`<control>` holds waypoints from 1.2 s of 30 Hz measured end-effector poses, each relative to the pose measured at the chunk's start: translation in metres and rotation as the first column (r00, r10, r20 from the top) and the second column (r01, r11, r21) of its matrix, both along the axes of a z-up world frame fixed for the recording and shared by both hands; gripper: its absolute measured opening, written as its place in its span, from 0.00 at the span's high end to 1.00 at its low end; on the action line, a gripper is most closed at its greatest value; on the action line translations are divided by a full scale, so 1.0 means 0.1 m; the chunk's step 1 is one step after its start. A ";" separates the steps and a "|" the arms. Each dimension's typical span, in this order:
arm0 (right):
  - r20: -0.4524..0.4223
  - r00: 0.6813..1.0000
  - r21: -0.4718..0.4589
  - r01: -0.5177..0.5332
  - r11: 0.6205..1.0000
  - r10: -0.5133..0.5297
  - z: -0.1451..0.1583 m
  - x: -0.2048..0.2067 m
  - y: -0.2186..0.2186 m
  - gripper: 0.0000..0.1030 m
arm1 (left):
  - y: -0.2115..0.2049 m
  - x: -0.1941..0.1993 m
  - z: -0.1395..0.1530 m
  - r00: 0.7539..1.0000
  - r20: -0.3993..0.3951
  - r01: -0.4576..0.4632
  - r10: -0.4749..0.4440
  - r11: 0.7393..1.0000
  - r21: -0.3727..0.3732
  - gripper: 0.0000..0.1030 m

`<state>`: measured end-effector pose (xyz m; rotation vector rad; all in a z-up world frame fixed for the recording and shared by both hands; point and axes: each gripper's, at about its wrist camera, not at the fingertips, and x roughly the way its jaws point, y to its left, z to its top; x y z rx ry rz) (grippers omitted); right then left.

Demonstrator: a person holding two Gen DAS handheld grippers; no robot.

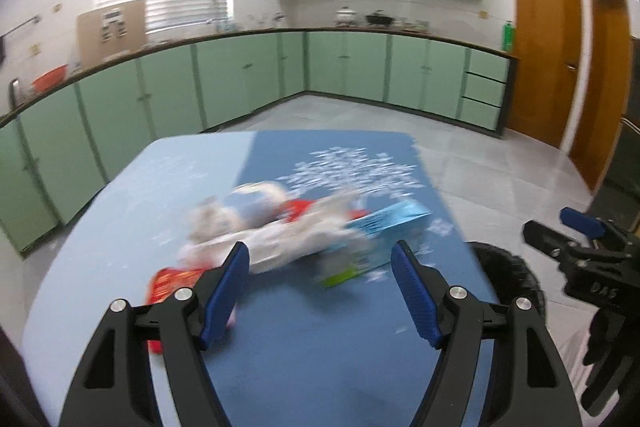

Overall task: Collect trash
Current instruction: 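Move both tools back over the remaining trash on the table, then grasp the red paper cup with the left tool while the right tool grasps the white tissue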

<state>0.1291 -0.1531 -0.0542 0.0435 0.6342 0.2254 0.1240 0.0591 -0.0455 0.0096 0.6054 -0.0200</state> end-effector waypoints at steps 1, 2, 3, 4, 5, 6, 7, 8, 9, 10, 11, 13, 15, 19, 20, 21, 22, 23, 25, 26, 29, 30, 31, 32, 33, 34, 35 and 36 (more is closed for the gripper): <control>0.000 1.000 0.002 -0.010 1.000 0.010 -0.01 -0.01 0.07 0.12 | 0.07 -0.02 -0.02 1.000 -0.003 -0.018 0.018 1.000 0.005 0.30; 0.000 1.000 0.003 -0.020 1.000 0.020 -0.02 -0.01 0.14 0.12 | 0.17 -0.04 -0.06 0.999 -0.008 -0.043 0.043 0.999 0.011 0.30; -0.001 0.999 0.004 -0.035 0.999 0.035 -0.03 -0.03 0.24 0.12 | 0.23 -0.05 -0.09 0.998 -0.012 -0.056 0.056 0.998 0.013 0.29; -0.002 0.999 0.002 -0.046 0.999 0.046 -0.04 -0.03 0.30 0.12 | 0.32 -0.06 -0.13 0.997 -0.019 -0.072 0.072 0.997 0.014 0.29; -0.003 0.998 -0.001 -0.057 0.998 0.057 -0.06 -0.04 0.36 0.12 | 0.38 -0.07 -0.16 0.996 -0.027 -0.087 0.087 0.996 0.014 0.29; -0.005 0.997 -0.009 -0.071 0.997 0.071 -0.08 -0.04 0.44 0.12 | 0.45 -0.08 -0.19 0.994 -0.034 -0.102 0.102 0.995 0.013 0.28; -0.006 0.996 -0.016 -0.084 0.996 0.084 -0.10 -0.05 0.52 0.12 | 0.51 -0.09 -0.22 0.992 -0.041 -0.116 0.117 0.993 0.011 0.28; -0.006 0.996 -0.021 -0.093 0.995 0.093 -0.11 -0.06 0.57 0.12 | 0.57 -0.11 -0.26 0.991 -0.047 -0.127 0.127 0.992 0.009 0.27; -0.006 0.994 -0.026 -0.105 0.994 0.105 -0.11 -0.07 0.63 0.12 | 0.63 -0.11 -0.29 0.989 -0.053 -0.140 0.141 0.990 0.006 0.26; -0.007 0.994 -0.029 -0.113 0.993 0.113 -0.12 -0.07 0.67 0.12 | 0.66 -0.11 -0.30 0.987 -0.057 -0.148 0.148 0.989 0.004 0.26; -0.007 0.993 -0.030 -0.120 0.992 0.120 -0.12 -0.07 0.71 0.12 | 0.68 -0.10 -0.32 0.986 -0.061 -0.153 0.153 0.988 0.003 0.25; -0.010 0.991 -0.034 -0.131 0.991 0.130 -0.13 -0.08 0.78 0.12 | 0.73 -0.10 -0.36 0.984 -0.073 -0.166 0.165 0.986 -0.003 0.24; -0.013 0.990 -0.036 -0.138 0.990 0.137 -0.14 -0.07 0.82 0.12 | 0.78 -0.06 -0.41 0.981 -0.089 -0.174 0.172 0.985 -0.016 0.24; -0.025 0.989 -0.041 -0.144 0.989 0.143 -0.20 -0.05 0.89 0.12 | 0.84 0.01 -0.48 0.977 -0.117 -0.183 0.177 0.982 -0.046 0.23; -0.027 0.989 -0.042 -0.146 0.988 0.144 -0.21 -0.04 0.89 0.12 | 0.86 0.02 -0.49 0.977 -0.122 -0.185 0.177 0.982 -0.050 0.23; -0.032 0.989 -0.044 -0.148 0.988 0.146 -0.23 -0.04 0.90 0.12 | 0.88 0.03 -0.51 0.975 -0.130 -0.188 0.179 0.981 -0.057 0.23; -0.035 0.988 -0.045 -0.149 0.988 0.148 -0.25 -0.02 0.91 0.12 | 0.89 0.05 -0.53 0.974 -0.138 -0.191 0.181 0.979 -0.063 0.23; -0.039 0.988 -0.046 -0.151 0.987 0.149 -0.26 -0.01 0.93 0.12 | 0.92 0.07 -0.55 0.972 -0.149 -0.197 0.185 0.978 -0.072 0.23; -0.042 0.988 -0.047 -0.153 0.987 0.152 -0.27 0.00 0.94 0.12 | 0.94 0.09 -0.56 0.969 -0.158 -0.203 0.189 0.976 -0.083 0.23; -0.043 0.987 -0.048 -0.155 0.987 0.153 -0.28 0.00 0.95 0.12 | 0.95 0.11 -0.57 0.968 -0.164 -0.206 0.191 0.975 -0.086 0.22; -0.047 0.987 -0.051 -0.159 0.986 0.157 -0.30 0.02 0.96 0.12 | 0.97 0.15 -0.59 0.966 -0.173 -0.209 0.190 0.973 -0.096 0.20; -0.048 0.986 -0.050 -0.160 0.986 0.157 -0.30 0.03 0.96 0.12 | 0.97 0.17 -0.60 0.965 -0.179 -0.210 0.190 0.973 -0.096 0.19; -0.050 0.986 -0.050 -0.160 0.986 0.158 -0.30 0.03 0.97 0.12 | 0.98 0.18 -0.61 0.964 -0.183 -0.210 0.191 0.973 -0.096 0.18; -0.050 0.986 -0.050 -0.161 0.986 0.159 -0.30 0.03 0.97 0.12 | 0.98 0.21 -0.63 0.963 -0.191 -0.213 0.192 0.973 -0.094 0.18; -0.051 0.986 -0.052 -0.162 0.985 0.160 -0.31 0.03 0.97 0.12 | 0.99 0.23 -0.65 0.961 -0.200 -0.215 0.193 0.972 -0.095 0.17; -0.052 0.986 -0.053 -0.162 0.985 0.160 -0.31 0.03 0.98 0.12 | 1.00 0.25 -0.67 0.959 -0.209 -0.217 0.193 0.971 -0.098 0.17; -0.052 0.986 -0.054 -0.163 0.985 0.160 -0.31 0.03 0.97 0.12 | 0.99 0.30 -0.68 0.956 -0.222 -0.219 0.192 0.970 -0.103 0.17; -0.052 0.986 -0.055 -0.162 0.985 0.159 -0.31 0.04 0.97 0.12 | 1.00 0.33 -0.71 0.952 -0.237 -0.224 0.193 0.968 -0.110 0.17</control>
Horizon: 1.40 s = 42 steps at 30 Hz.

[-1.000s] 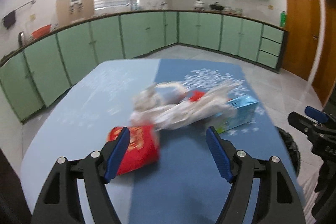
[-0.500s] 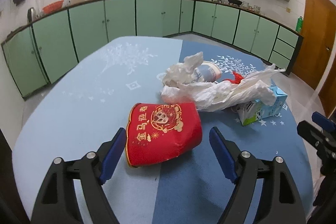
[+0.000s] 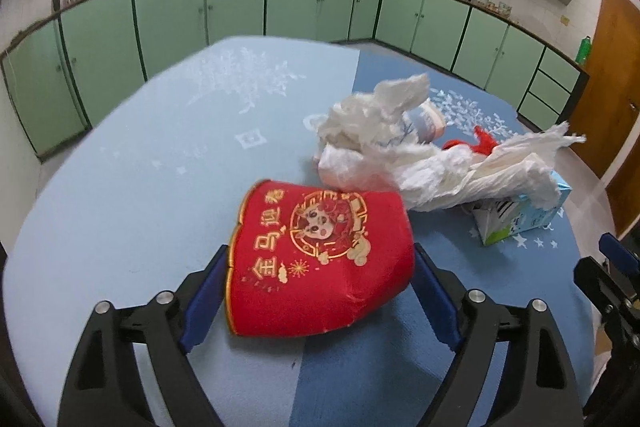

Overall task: Collect trash
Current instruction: 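Grasp the red paper cup with the left tool while the right tool grasps the white tissue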

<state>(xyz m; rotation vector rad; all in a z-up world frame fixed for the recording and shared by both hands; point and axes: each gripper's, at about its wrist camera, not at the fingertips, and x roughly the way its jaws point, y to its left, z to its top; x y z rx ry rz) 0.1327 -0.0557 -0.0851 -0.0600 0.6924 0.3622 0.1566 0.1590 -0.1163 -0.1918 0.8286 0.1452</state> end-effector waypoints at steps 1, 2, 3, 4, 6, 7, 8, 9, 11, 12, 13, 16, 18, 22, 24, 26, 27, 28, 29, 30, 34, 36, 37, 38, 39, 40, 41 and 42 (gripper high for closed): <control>0.000 1.000 0.000 0.000 1.000 0.000 0.00 0.00 0.00 0.12 | 0.01 0.02 -0.03 1.000 -0.013 -0.004 0.004 1.000 -0.010 0.17; 0.000 1.000 0.000 0.002 1.000 -0.002 0.00 0.01 0.00 0.12 | 0.03 0.03 -0.05 1.000 -0.018 -0.006 0.006 1.000 -0.015 0.19; 0.000 1.000 -0.001 0.004 1.000 -0.004 0.00 0.01 -0.01 0.12 | 0.03 0.02 -0.06 1.000 -0.016 -0.012 0.012 1.000 -0.014 0.23; -0.001 1.000 -0.001 0.006 1.000 -0.006 -0.01 0.02 -0.01 0.12 | 0.03 0.02 -0.05 1.000 -0.010 -0.014 0.014 1.000 -0.015 0.23; -0.003 1.000 0.002 0.008 1.000 -0.008 -0.01 0.03 -0.03 0.12 | 0.03 0.01 -0.04 1.000 -0.001 -0.013 0.013 1.000 -0.021 0.23; -0.002 1.000 0.003 0.007 1.000 -0.007 -0.01 0.04 -0.03 0.12 | 0.03 0.00 -0.03 1.000 0.004 -0.014 0.014 1.000 -0.017 0.23; 0.001 1.000 0.002 0.004 1.000 -0.004 0.00 0.04 -0.02 0.12 | 0.03 -0.02 -0.02 1.000 0.011 -0.017 0.017 1.000 -0.013 0.23; 0.005 1.000 0.002 0.002 1.000 -0.002 0.00 0.05 -0.02 0.12 | 0.05 -0.04 0.00 1.000 0.022 -0.020 0.020 1.000 -0.008 0.23; 0.015 1.000 0.005 -0.004 1.000 0.004 0.03 0.06 -0.01 0.12 | 0.04 -0.10 0.05 0.999 0.040 -0.022 0.022 1.000 0.001 0.23; 0.019 1.000 0.007 -0.007 1.000 0.007 0.04 0.06 0.00 0.12 | 0.04 -0.13 0.08 0.999 0.050 -0.020 0.020 1.000 0.009 0.23; 0.023 1.000 0.008 -0.010 1.000 0.010 0.06 0.07 0.01 0.12 | 0.03 -0.15 0.11 0.998 0.056 -0.020 0.019 1.000 0.016 0.23; 0.033 0.999 0.013 -0.024 1.000 0.024 0.09 0.10 0.07 0.12 | 0.07 -0.23 0.16 0.997 0.067 -0.031 0.029 0.999 0.023 0.23; 0.037 0.999 0.016 -0.038 0.999 0.038 0.11 0.13 0.13 0.12 | 0.12 -0.26 0.19 0.997 0.069 -0.041 0.040 0.999 0.022 0.23; 0.048 0.996 0.016 -0.075 0.997 0.074 0.14 0.17 0.29 0.12 | 0.22 -0.31 0.21 0.995 0.079 -0.067 0.065 0.997 0.031 0.23; 0.049 0.995 0.017 -0.092 0.996 0.091 0.14 0.20 0.38 0.12 | 0.25 -0.32 0.23 0.994 0.084 -0.077 0.073 0.996 0.038 0.23; 0.051 0.994 0.020 -0.100 0.995 0.099 0.15 0.23 0.45 0.12 | 0.25 -0.34 0.26 0.993 0.092 -0.085 0.079 0.995 0.054 0.23; 0.051 0.994 0.019 -0.103 0.995 0.102 0.14 0.26 0.48 0.12 | 0.25 -0.34 0.26 0.992 0.096 -0.087 0.081 0.994 0.060 0.23; 0.049 0.993 0.018 -0.105 0.994 0.104 0.15 0.29 0.51 0.12 | 0.26 -0.33 0.27 0.992 0.099 -0.089 0.083 0.994 0.066 0.23; 0.047 0.993 0.019 -0.109 0.994 0.108 0.15 0.32 0.55 0.12 | 0.27 -0.33 0.27 0.991 0.100 -0.090 0.083 0.994 0.067 0.23; 0.046 0.993 0.020 -0.111 0.994 0.110 0.14 0.33 0.56 0.12 | 0.27 -0.33 0.27 0.991 0.100 -0.091 0.084 0.994 0.066 0.23; 0.030 0.992 0.011 -0.127 0.992 0.126 0.11 0.39 0.65 0.23 | 0.29 -0.29 0.28 0.991 0.105 -0.095 0.087 0.993 0.069 0.23; 0.021 0.991 0.011 -0.134 0.991 0.134 0.10 0.42 0.68 0.28 | 0.31 -0.28 0.28 0.990 0.108 -0.097 0.089 0.993 0.068 0.23; 0.014 0.990 0.009 -0.144 0.990 0.144 0.09 0.43 0.70 0.36 | 0.32 -0.28 0.28 0.990 0.109 -0.098 0.091 0.993 0.067 0.23; 0.006 0.988 0.005 -0.153 0.988 0.153 0.08 0.43 0.72 0.39 | 0.33 -0.28 0.27 0.990 0.108 -0.100 0.093 0.993 0.066 0.23; -0.004 0.986 0.001 -0.165 0.986 0.165 0.06 0.44 0.74 0.47 | 0.34 -0.27 0.27 0.990 0.107 -0.103 0.095 0.993 0.064 0.23; -0.014 0.984 -0.001 -0.177 0.984 0.177 0.05 0.43 0.75 0.57 | 0.35 -0.28 0.26 0.990 0.106 -0.105 0.098 0.993 0.062 0.23; -0.023 0.981 -0.002 -0.191 0.981 0.191 0.03 0.42 0.77 0.63 | 0.31 -0.31 0.24 0.989 0.106 -0.107 0.100 0.992 0.061 0.23; -0.023 0.980 -0.007 -0.197 0.980 0.197 0.03 0.41 0.78 0.74 | 0.32 -0.31 0.24 0.989 0.106 -0.108 0.101 0.992 0.060 0.23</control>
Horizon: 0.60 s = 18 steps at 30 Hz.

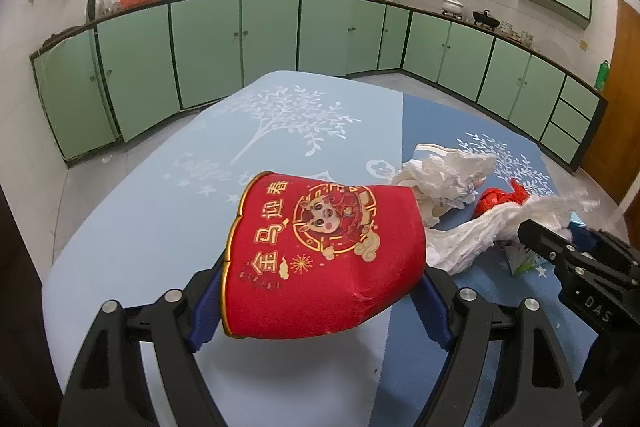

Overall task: Collect trash
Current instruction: 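Grasp the red paper cup with the left tool while the right tool grasps the white tissue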

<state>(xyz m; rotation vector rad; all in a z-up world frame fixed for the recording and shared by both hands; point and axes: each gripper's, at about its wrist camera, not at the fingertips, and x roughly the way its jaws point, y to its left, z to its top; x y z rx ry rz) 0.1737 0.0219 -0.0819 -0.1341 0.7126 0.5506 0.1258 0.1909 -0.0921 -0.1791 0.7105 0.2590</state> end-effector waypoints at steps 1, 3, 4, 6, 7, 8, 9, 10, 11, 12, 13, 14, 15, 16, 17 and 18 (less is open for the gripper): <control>0.005 1.000 -0.006 -0.007 1.000 0.007 0.00 -0.02 0.01 0.82 | 0.01 0.00 0.00 1.000 0.000 -0.001 0.001 1.000 0.000 0.23; 0.010 1.000 -0.009 -0.018 1.000 0.018 0.02 -0.04 0.00 0.88 | 0.00 -0.02 0.01 1.000 0.002 -0.003 0.003 1.000 0.000 0.23; 0.013 1.000 -0.005 -0.021 1.000 0.021 0.04 -0.06 -0.01 0.89 | 0.01 -0.01 0.02 1.000 0.003 -0.003 0.003 1.000 0.000 0.23; 0.011 1.000 0.012 -0.024 1.000 0.024 0.08 -0.10 -0.03 0.89 | 0.00 -0.03 0.04 1.000 0.006 -0.004 0.004 1.000 0.002 0.23; 0.011 1.000 0.021 -0.024 0.999 0.024 0.10 -0.10 -0.04 0.89 | 0.00 -0.03 0.05 1.000 0.008 -0.004 0.004 1.000 0.002 0.23; 0.012 1.000 0.030 -0.026 0.999 0.025 0.13 -0.11 -0.06 0.89 | -0.01 -0.04 0.06 1.000 0.011 -0.004 0.003 1.000 0.002 0.23; 0.016 1.000 0.038 -0.028 0.999 0.027 0.17 -0.13 -0.08 0.89 | -0.02 -0.05 0.08 1.000 0.015 -0.003 0.003 1.000 0.002 0.23; 0.024 0.999 0.044 -0.028 0.999 0.027 0.20 -0.15 -0.10 0.89 | -0.02 -0.06 0.09 1.000 0.018 -0.001 0.001 1.000 0.003 0.23; 0.032 0.999 0.048 -0.029 0.998 0.028 0.24 -0.17 -0.11 0.89 | -0.02 -0.07 0.11 1.000 0.023 0.000 -0.001 1.000 0.005 0.23; 0.040 0.999 0.056 -0.031 0.998 0.028 0.29 -0.20 -0.14 0.89 | -0.03 -0.08 0.12 1.000 0.027 0.002 -0.002 1.000 0.006 0.23; 0.046 0.999 0.063 -0.032 0.998 0.029 0.33 -0.21 -0.15 0.89 | -0.04 -0.09 0.14 0.999 0.032 0.005 -0.005 1.000 0.007 0.23; 0.051 0.998 0.071 -0.033 0.997 0.029 0.37 -0.23 -0.18 0.89 | -0.05 -0.10 0.16 0.999 0.036 0.006 -0.007 1.000 0.007 0.23; 0.057 0.998 0.080 -0.033 0.996 0.028 0.42 -0.25 -0.21 0.89 | -0.06 -0.12 0.19 0.999 0.042 0.010 -0.010 1.000 0.007 0.23; 0.062 0.998 0.087 -0.033 0.996 0.027 0.46 -0.26 -0.24 0.89 | -0.08 -0.13 0.21 0.999 0.046 0.013 -0.013 1.000 0.007 0.23; 0.069 0.997 0.094 -0.032 0.995 0.026 0.51 -0.28 -0.27 0.89 | -0.10 -0.14 0.24 0.999 0.052 0.016 -0.017 1.000 0.009 0.23; 0.075 0.997 0.100 -0.030 0.995 0.023 0.55 -0.30 -0.29 0.89 | -0.11 -0.15 0.26 0.998 0.056 0.019 -0.020 1.000 0.010 0.23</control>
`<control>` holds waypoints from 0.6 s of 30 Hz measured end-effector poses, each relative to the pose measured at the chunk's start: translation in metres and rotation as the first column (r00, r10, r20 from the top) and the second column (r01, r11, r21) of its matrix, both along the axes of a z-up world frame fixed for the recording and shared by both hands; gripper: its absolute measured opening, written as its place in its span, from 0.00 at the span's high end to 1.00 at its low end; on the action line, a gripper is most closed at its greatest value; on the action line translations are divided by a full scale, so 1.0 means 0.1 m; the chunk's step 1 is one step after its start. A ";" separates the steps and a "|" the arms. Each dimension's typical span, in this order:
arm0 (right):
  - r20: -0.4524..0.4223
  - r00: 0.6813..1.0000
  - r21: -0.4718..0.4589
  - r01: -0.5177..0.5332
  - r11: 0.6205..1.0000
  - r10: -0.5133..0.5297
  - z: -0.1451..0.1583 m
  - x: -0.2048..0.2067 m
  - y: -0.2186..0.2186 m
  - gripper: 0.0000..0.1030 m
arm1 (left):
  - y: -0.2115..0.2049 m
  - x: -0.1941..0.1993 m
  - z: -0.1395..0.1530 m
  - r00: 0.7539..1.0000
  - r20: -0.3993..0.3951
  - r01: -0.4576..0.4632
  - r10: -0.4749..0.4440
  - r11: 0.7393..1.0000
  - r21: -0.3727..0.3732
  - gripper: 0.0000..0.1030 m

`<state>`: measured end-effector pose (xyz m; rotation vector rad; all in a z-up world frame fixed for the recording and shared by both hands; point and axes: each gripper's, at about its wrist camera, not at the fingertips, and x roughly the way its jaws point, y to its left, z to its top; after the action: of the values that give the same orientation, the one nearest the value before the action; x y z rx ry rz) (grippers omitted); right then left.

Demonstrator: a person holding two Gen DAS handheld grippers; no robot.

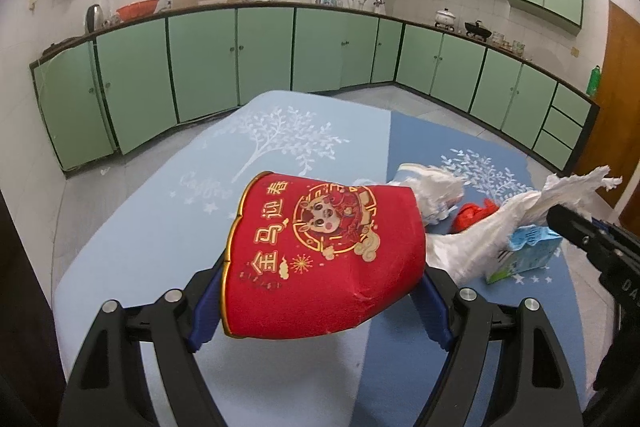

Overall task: Collect trash
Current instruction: 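Carry the red cup with the left tool while the right tool carries the tissue to the bin, releasing both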

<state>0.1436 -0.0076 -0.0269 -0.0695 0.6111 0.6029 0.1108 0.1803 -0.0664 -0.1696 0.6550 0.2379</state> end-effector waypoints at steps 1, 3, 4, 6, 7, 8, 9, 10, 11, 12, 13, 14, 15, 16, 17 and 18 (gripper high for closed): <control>0.005 1.000 0.008 0.002 1.000 -0.002 0.04 -0.01 -0.03 0.89 | -0.01 -0.01 0.02 1.000 0.005 0.003 -0.003 1.000 0.001 0.23; 0.014 1.000 0.028 0.006 1.000 -0.007 0.13 -0.05 -0.11 0.89 | -0.05 -0.02 0.07 1.000 0.015 0.013 -0.013 1.000 -0.002 0.23; 0.019 1.000 0.037 0.010 0.999 -0.011 0.17 -0.07 -0.15 0.89 | -0.07 -0.03 0.09 1.000 0.018 0.017 -0.017 1.000 -0.003 0.23; 0.030 0.999 0.053 0.015 0.998 -0.016 0.25 -0.11 -0.24 0.89 | -0.13 -0.04 0.13 0.999 0.026 0.029 -0.029 1.000 -0.001 0.23; 0.039 0.999 0.056 0.019 0.998 -0.021 0.29 -0.14 -0.28 0.89 | -0.16 -0.04 0.15 0.999 0.029 0.034 -0.034 0.999 0.002 0.23; 0.044 0.999 0.056 0.021 0.998 -0.024 0.31 -0.16 -0.30 0.89 | -0.18 -0.05 0.16 0.999 0.033 0.040 -0.040 0.999 0.003 0.23; 0.054 0.998 0.057 0.025 0.998 -0.028 0.35 -0.19 -0.35 0.89 | -0.23 -0.06 0.19 0.998 0.037 0.050 -0.050 0.999 0.004 0.23; 0.063 0.997 0.057 0.029 0.998 -0.033 0.39 -0.22 -0.40 0.89 | -0.25 -0.06 0.20 0.998 0.039 0.056 -0.056 0.998 0.005 0.23; 0.067 0.997 0.058 0.032 0.998 -0.036 0.40 -0.23 -0.44 0.89 | -0.29 -0.06 0.22 0.997 0.042 0.063 -0.064 0.998 0.006 0.23; 0.071 0.997 0.058 0.038 0.998 -0.042 0.42 -0.26 -0.49 0.89 | -0.33 -0.06 0.24 0.996 0.046 0.074 -0.074 0.997 0.009 0.23; 0.075 0.996 0.056 0.044 0.997 -0.048 0.44 -0.27 -0.54 0.89 | -0.38 -0.06 0.25 0.995 0.048 0.083 -0.083 0.997 0.010 0.23; 0.078 0.995 0.054 0.052 0.997 -0.056 0.45 -0.29 -0.58 0.89 | -0.41 -0.05 0.26 0.994 0.051 0.092 -0.092 0.996 0.010 0.23; 0.081 0.994 0.051 0.063 0.997 -0.067 0.46 -0.30 -0.65 0.89 | -0.45 -0.05 0.27 0.993 0.052 0.101 -0.102 0.995 0.010 0.23; 0.083 0.993 0.049 0.076 0.996 -0.080 0.46 -0.31 -0.72 0.89 | -0.49 -0.04 0.28 0.992 0.053 0.110 -0.110 0.994 0.009 0.23; 0.083 0.993 0.048 0.086 0.995 -0.090 0.46 -0.32 -0.77 0.89 | -0.53 -0.03 0.29 0.991 0.054 0.118 -0.119 0.993 0.009 0.23; 0.082 0.991 0.046 0.102 0.994 -0.106 0.46 -0.32 -0.85 0.89 | -0.58 -0.02 0.30 0.990 0.055 0.129 -0.129 0.992 0.010 0.23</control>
<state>0.1114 -0.0924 0.0190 -0.0238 0.5166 0.5087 0.1087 0.1219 -0.0366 -0.1269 0.6074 0.1103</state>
